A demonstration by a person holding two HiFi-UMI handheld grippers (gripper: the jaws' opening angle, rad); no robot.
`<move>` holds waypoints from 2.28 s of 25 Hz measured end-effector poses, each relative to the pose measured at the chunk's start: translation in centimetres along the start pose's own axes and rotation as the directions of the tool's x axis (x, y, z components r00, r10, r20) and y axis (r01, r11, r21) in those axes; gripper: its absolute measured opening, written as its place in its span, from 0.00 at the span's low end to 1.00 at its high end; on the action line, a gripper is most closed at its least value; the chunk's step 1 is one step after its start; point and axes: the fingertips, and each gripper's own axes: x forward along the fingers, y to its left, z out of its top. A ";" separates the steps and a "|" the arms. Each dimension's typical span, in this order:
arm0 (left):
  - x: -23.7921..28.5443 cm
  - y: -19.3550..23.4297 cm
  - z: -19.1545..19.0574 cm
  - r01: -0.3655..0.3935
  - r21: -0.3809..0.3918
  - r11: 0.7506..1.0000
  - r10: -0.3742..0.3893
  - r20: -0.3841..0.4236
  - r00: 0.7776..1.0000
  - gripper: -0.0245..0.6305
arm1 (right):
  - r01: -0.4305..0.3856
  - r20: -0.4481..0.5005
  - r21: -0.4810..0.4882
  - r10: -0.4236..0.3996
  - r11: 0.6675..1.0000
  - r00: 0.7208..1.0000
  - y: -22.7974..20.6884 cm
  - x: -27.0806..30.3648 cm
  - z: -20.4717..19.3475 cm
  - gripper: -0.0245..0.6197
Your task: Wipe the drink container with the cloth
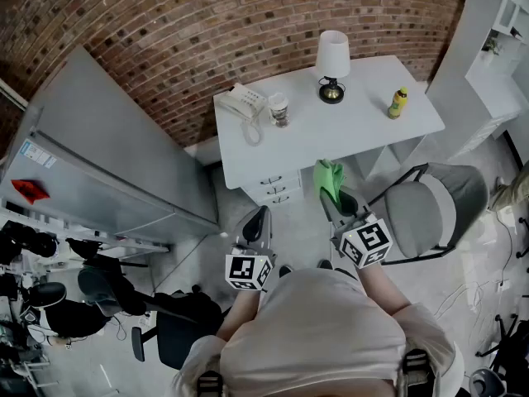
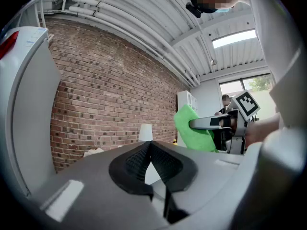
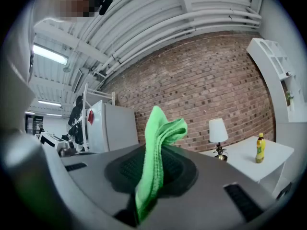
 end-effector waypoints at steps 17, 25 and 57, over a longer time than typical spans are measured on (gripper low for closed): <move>3.3 -3.9 -0.4 -0.015 0.033 0.999 0.015 -0.014 1.000 0.04 | -0.084 -0.028 -0.081 0.082 0.993 0.996 -3.0 -1.0 -0.1 0.10; 5.5 -4.7 -0.5 -0.029 0.055 0.998 0.030 -0.019 0.999 0.04 | -0.072 -0.049 -0.075 0.069 0.995 0.996 -5.9 -0.2 -0.5 0.10; 34.3 20.7 -4.6 0.177 0.077 0.981 -0.165 -0.140 0.976 0.04 | 0.091 -0.159 -0.065 -0.101 0.994 0.982 -21.5 32.1 -1.8 0.10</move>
